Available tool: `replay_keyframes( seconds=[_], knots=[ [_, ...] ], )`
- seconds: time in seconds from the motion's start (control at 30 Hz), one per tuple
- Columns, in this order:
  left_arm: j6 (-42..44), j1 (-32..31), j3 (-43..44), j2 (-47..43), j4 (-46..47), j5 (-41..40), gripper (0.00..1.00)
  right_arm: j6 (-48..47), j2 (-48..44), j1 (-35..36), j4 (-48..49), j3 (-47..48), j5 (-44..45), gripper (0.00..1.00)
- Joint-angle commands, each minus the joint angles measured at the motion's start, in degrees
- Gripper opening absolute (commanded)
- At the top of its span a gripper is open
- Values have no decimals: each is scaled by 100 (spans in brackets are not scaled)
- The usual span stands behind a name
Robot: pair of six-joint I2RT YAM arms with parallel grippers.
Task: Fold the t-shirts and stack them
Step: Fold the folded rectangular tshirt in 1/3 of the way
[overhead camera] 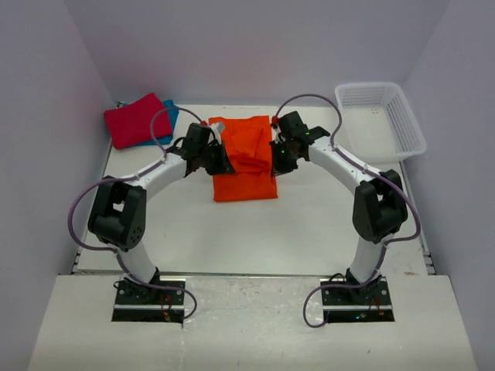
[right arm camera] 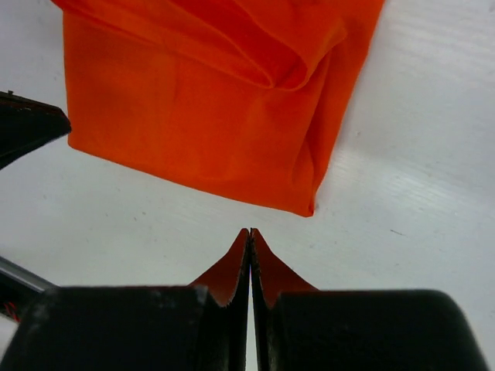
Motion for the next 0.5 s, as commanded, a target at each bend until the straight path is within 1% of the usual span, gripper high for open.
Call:
replay_keyframes(
  seconds=[0.0,0.2,0.47],
  knots=[
    [-84,-127,-48,66,761,541,0,213,231,175,612,-143,-546,0],
    [-163,-153,31,532,1043,743,0,258,917,264,594,208,-634,0],
    [-163,-223,391,1305,1157,814,0,275,1507,264,612,516,-582,0]
  ],
)
